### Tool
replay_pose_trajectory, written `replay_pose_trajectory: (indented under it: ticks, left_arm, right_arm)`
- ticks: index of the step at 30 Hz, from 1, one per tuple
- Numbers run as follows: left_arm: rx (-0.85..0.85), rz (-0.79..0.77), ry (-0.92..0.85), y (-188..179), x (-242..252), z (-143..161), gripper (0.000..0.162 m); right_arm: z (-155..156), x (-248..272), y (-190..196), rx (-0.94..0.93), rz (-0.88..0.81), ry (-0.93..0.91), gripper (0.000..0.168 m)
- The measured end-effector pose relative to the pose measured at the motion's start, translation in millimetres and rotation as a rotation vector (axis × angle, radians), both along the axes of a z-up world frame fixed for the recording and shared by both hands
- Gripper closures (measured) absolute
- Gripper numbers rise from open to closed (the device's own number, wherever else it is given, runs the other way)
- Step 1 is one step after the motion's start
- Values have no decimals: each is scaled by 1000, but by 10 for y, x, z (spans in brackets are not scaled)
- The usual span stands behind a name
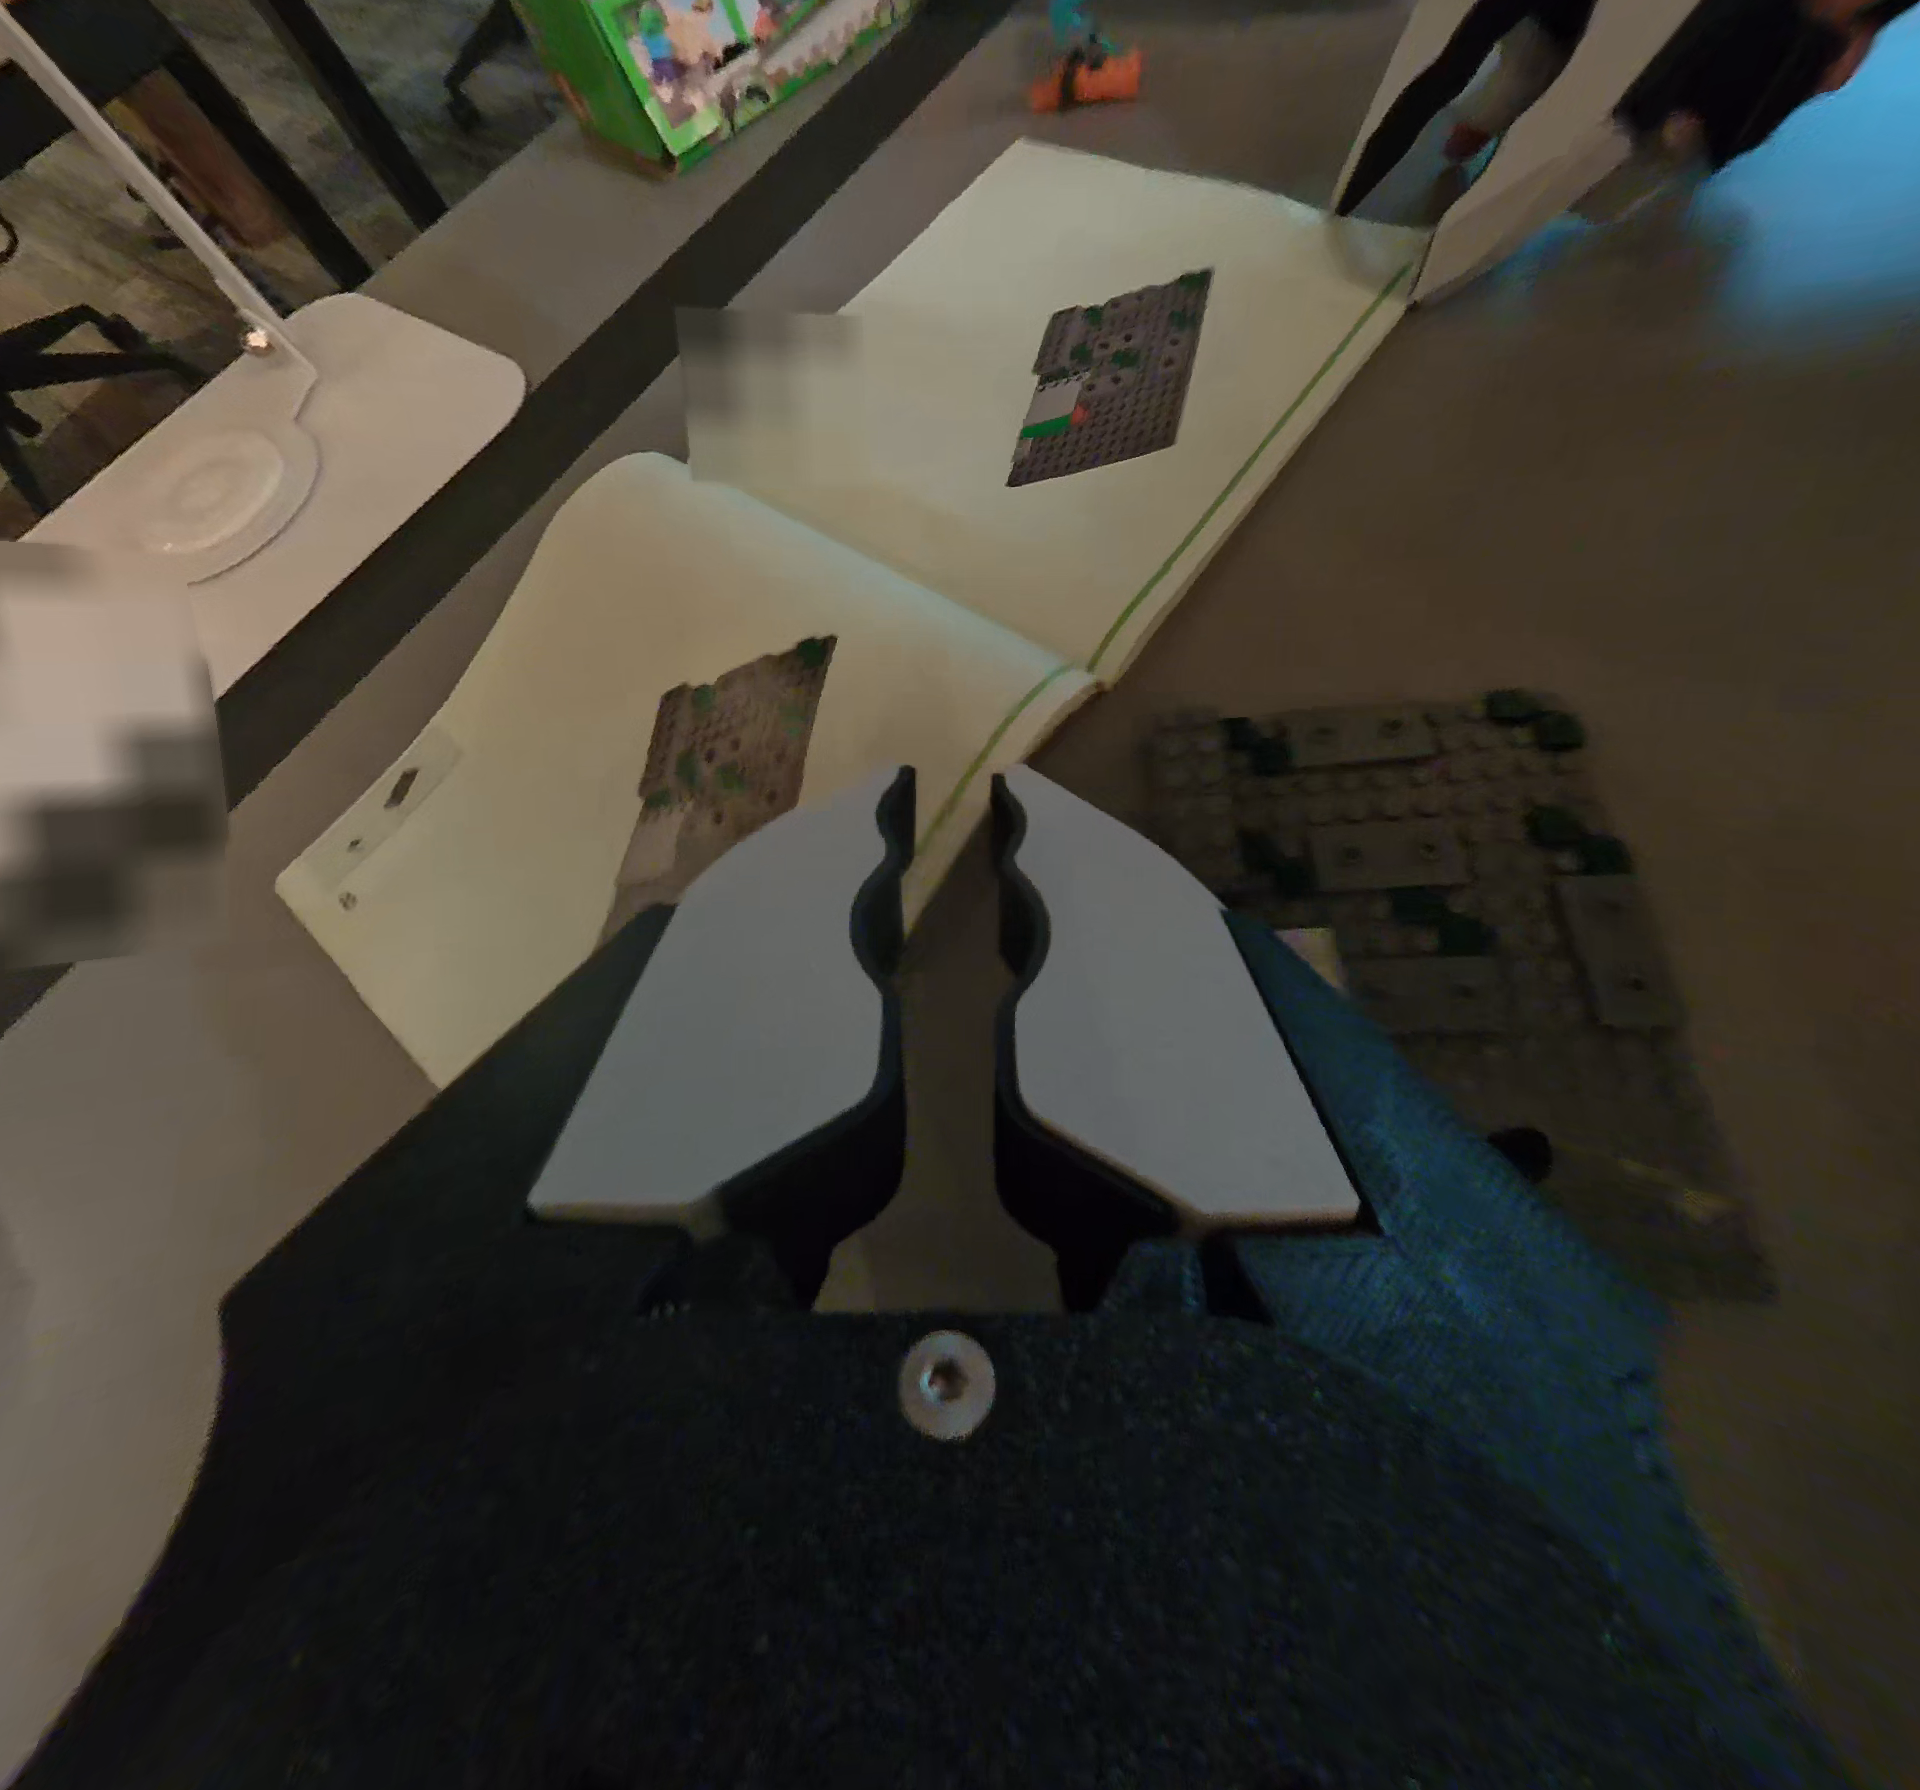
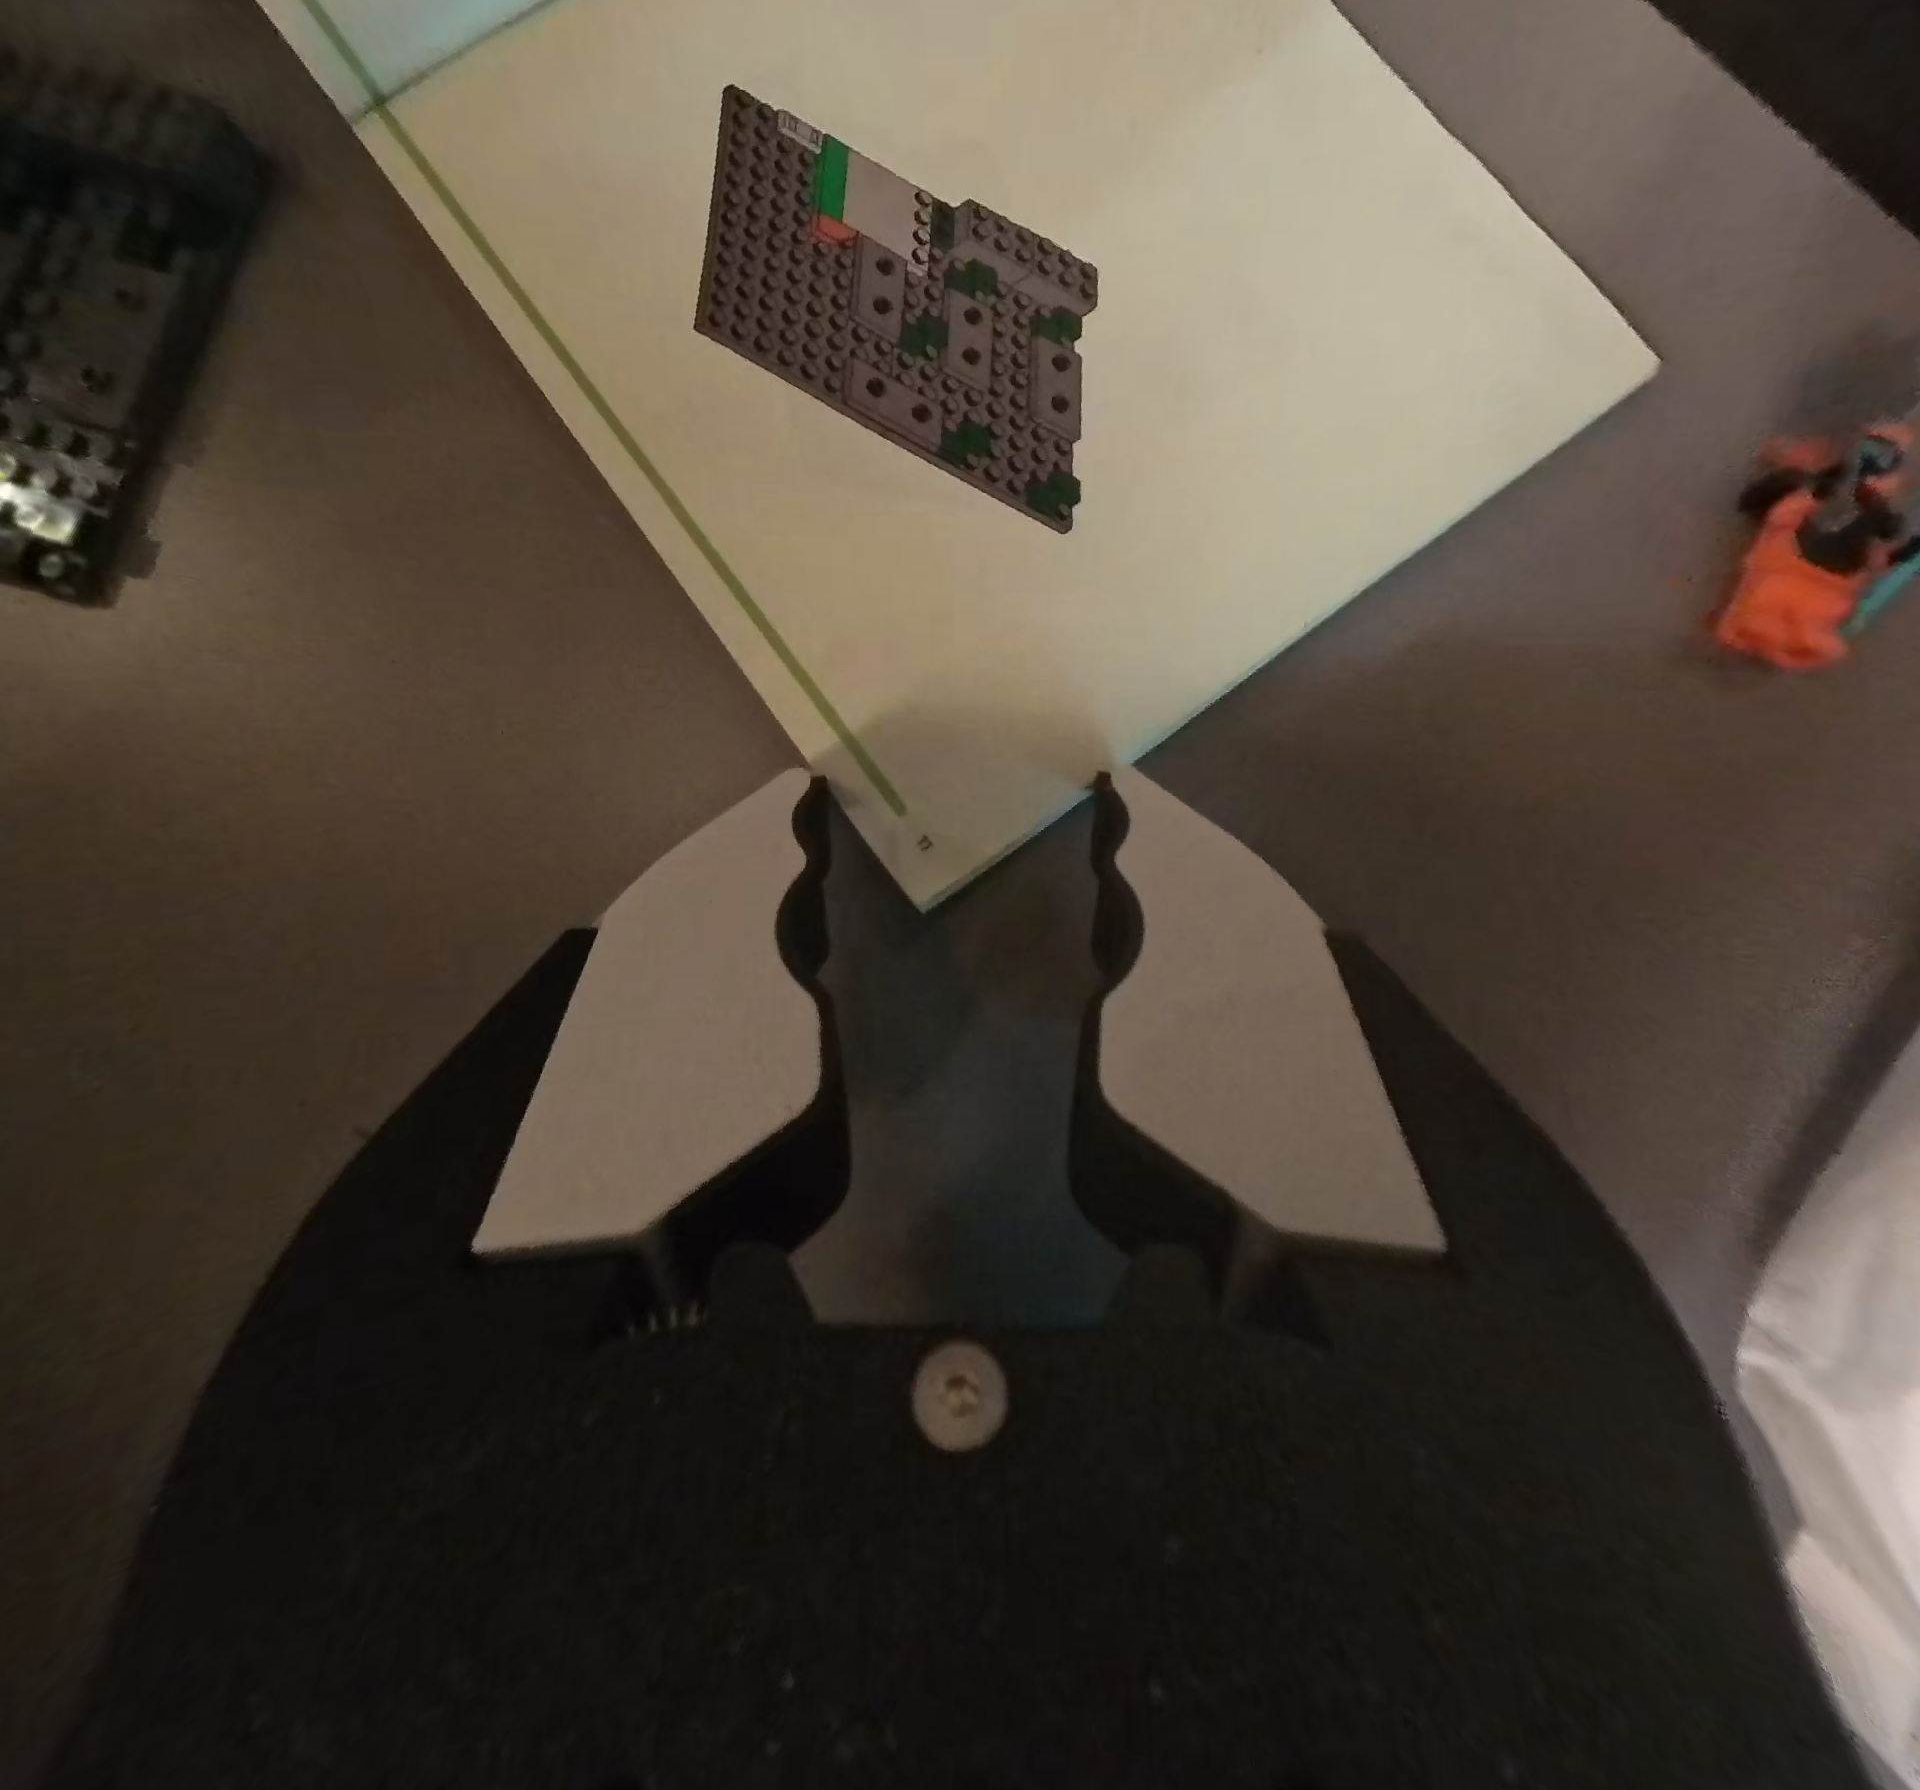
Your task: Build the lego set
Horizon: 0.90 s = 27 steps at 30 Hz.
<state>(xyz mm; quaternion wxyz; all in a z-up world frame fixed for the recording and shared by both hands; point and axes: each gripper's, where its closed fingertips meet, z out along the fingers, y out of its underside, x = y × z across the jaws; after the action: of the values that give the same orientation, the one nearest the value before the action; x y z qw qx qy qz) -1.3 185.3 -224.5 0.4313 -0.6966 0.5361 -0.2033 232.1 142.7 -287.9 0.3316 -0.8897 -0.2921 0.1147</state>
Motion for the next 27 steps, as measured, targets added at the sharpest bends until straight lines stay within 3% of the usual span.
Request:
replay_pose_trajectory:
  ticks: [11, 17, 22, 27]
  left_arm:
    - [-131, 61, 143, 735, 132, -384, 143]
    - [-281, 108, 181, 759, 2, -638, 148]
    - [-271, 106, 197, 715, -106, -644, 162]
    - [-284, 126, 204, 669, -290, -645, 162]
  right_arm:
    - [-2, -328, 186, 16, 67, 3, 123]
    - [-2, -436, 235, 6, 88, -5, 123]
    - [0, -549, 275, 10, 115, -15, 124]
    - [2, -720, 275, 16, 155, -20, 125]
